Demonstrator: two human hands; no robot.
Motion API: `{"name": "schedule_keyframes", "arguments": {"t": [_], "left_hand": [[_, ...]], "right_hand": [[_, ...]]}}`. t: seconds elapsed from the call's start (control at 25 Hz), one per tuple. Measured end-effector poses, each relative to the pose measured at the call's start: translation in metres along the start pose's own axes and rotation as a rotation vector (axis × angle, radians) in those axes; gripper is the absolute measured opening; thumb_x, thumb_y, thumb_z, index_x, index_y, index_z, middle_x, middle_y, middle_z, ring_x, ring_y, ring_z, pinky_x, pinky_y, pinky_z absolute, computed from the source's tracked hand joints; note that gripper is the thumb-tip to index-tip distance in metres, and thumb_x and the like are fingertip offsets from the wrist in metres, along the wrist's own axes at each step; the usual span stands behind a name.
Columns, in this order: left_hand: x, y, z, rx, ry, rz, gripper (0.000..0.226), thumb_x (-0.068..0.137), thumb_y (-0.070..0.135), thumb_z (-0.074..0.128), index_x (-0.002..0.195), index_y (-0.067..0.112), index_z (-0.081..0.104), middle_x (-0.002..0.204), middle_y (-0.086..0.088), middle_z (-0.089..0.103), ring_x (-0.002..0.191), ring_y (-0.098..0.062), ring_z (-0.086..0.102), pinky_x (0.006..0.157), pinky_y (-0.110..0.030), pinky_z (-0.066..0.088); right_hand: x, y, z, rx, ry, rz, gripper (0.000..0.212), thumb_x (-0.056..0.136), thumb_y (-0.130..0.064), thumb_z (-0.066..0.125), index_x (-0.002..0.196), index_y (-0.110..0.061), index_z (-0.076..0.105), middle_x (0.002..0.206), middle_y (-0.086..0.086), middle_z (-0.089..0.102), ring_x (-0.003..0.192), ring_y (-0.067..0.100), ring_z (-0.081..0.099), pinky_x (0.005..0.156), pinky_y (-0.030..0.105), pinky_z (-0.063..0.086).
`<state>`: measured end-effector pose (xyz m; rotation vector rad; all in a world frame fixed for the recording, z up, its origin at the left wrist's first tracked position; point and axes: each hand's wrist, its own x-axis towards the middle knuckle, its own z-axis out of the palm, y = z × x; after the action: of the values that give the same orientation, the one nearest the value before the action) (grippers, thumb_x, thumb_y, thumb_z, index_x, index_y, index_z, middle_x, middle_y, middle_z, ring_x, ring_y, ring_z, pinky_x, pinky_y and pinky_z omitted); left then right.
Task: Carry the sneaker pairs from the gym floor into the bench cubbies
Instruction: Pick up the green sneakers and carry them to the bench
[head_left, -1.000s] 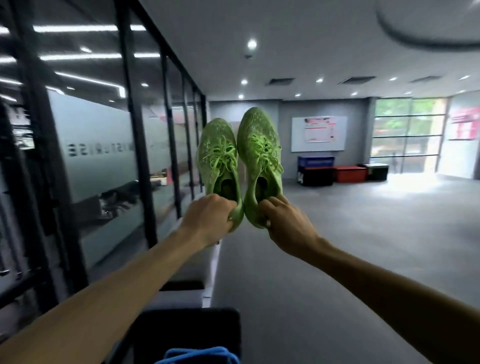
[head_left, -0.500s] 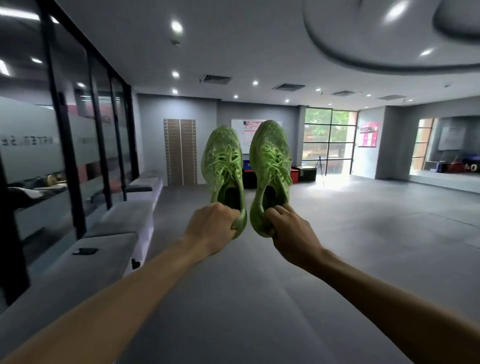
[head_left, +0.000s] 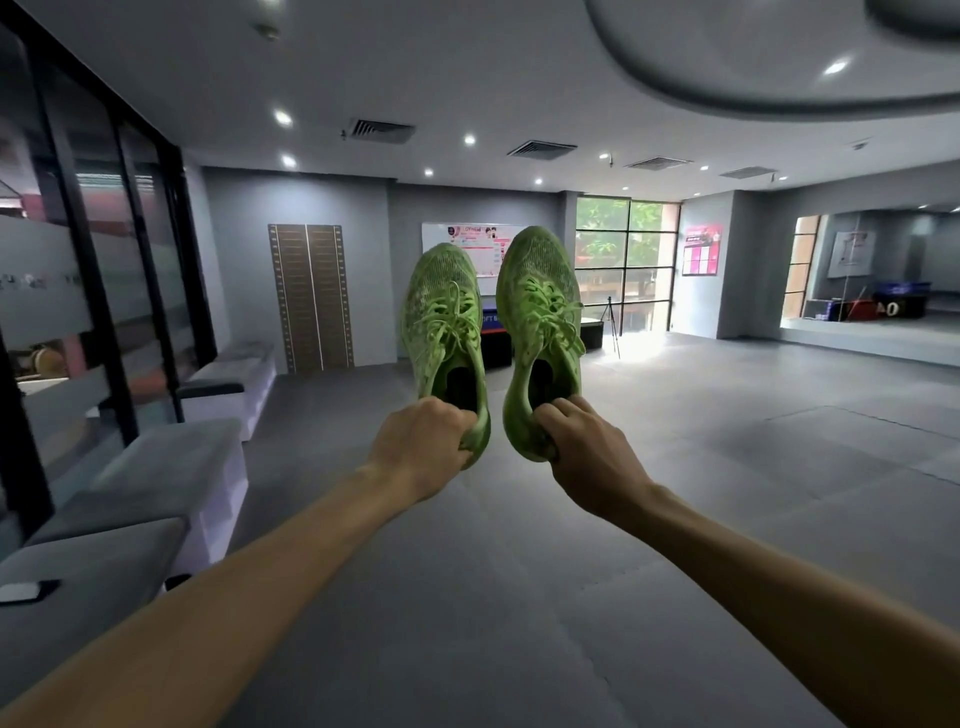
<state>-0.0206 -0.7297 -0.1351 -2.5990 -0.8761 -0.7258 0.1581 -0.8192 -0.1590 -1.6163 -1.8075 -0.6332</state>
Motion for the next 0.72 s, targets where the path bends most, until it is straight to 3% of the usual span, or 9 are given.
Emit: {"name": "schedule_keyframes", "arguments": {"t": [0.16, 0.32, 0.72], "left_hand": [[0.099, -0.046, 0.066, 0.024, 0.011, -0.02, 0.018, 0.082, 0.031, 0.066, 0.076, 0.019, 0.054, 0.083, -0.004, 0.064, 0.077, -0.025, 0.06, 0.059, -0.029, 0.035], [0.195, -0.092, 0.119, 0.023, 0.012, -0.068, 0.025, 0.082, 0.031, 0.067, 0.071, 0.024, 0.045, 0.083, -0.004, 0.063, 0.077, -0.025, 0.06, 0.061, -0.029, 0.036], [0.436, -0.263, 0.308, 0.067, 0.079, -0.103, 0.035, 0.08, 0.03, 0.07, 0.066, 0.021, 0.039, 0.076, -0.003, 0.059, 0.075, -0.027, 0.059, 0.059, -0.031, 0.036]], "right_hand": [[0.077, 0.084, 0.072, 0.013, 0.005, -0.01, 0.01, 0.088, -0.002, 0.049, 0.093, -0.01, 0.053, 0.09, 0.005, 0.054, 0.086, 0.021, 0.046, 0.057, 0.032, 0.038], [0.162, 0.158, 0.133, 0.024, 0.018, -0.005, 0.011, 0.085, 0.0, 0.051, 0.09, -0.011, 0.052, 0.086, 0.003, 0.051, 0.085, 0.022, 0.045, 0.055, 0.025, 0.028], [0.385, 0.335, 0.364, 0.038, 0.033, -0.06, 0.016, 0.084, 0.003, 0.05, 0.092, -0.01, 0.054, 0.089, 0.005, 0.054, 0.089, 0.022, 0.044, 0.057, 0.031, 0.035]]}}
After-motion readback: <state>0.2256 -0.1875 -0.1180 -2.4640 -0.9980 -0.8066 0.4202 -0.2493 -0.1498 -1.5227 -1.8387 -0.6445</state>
